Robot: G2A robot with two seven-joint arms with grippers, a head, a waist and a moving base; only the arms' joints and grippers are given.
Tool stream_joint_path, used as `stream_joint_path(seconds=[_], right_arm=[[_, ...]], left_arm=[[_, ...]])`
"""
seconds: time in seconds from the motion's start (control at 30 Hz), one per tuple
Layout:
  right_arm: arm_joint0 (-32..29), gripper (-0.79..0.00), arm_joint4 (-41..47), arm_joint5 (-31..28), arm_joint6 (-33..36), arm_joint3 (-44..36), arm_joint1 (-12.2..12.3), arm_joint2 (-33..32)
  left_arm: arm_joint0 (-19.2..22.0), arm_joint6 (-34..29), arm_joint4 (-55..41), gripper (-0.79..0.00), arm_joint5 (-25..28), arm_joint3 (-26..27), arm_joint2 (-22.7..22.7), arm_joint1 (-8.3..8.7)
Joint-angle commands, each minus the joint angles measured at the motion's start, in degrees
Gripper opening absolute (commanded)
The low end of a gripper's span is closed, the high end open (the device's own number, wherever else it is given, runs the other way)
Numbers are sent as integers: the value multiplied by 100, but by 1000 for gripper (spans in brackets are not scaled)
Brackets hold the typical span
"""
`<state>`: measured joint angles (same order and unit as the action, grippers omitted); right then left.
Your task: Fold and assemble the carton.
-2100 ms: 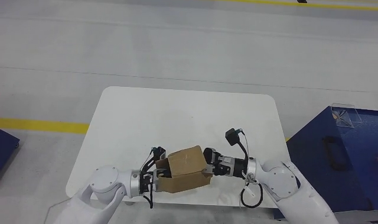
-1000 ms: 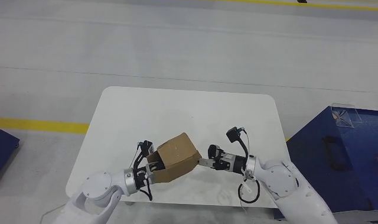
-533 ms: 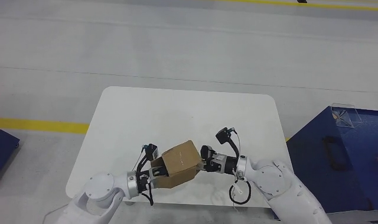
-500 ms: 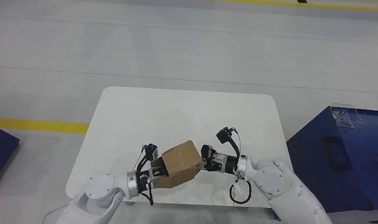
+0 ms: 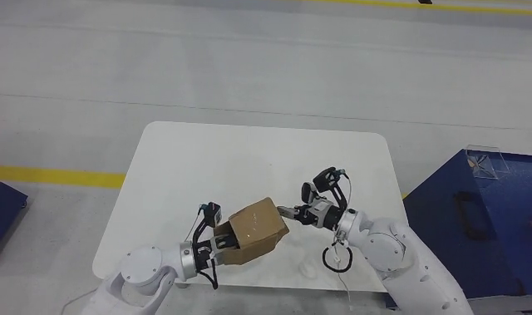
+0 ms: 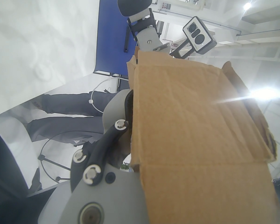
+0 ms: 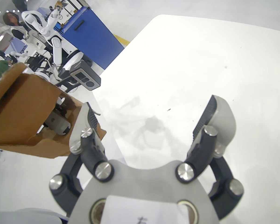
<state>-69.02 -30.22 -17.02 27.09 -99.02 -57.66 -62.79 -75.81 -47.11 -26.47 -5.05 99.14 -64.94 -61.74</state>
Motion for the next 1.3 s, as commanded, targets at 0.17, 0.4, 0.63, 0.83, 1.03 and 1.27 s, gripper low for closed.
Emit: stream_joint_path(seconds=[0.17,0.4,0.63,0.83,1.03,1.27], right_arm=[[19,0,-294,138,-58,-103,-74,269],[6,0,-374,159,-56,-184,-106,287],[-63,0,-217,24,69,-240,-112,203],[-33,0,-304,37,94,-230,-154,323],[-30,0,-287,3,85,-237,-180,323],[-127,0,572,-281,322,-143,-148,-39]], left_arm=[[42,120,-7,-785,-100,-58,11,-13],[59,153,-72,-785,-104,-105,-3,-22],[40,177,-127,-785,-91,-120,-24,-28],[45,135,-175,-785,-99,-120,0,-37],[57,75,-297,-785,-146,-149,9,-46],[128,-221,-753,-785,-298,-296,-14,-61]])
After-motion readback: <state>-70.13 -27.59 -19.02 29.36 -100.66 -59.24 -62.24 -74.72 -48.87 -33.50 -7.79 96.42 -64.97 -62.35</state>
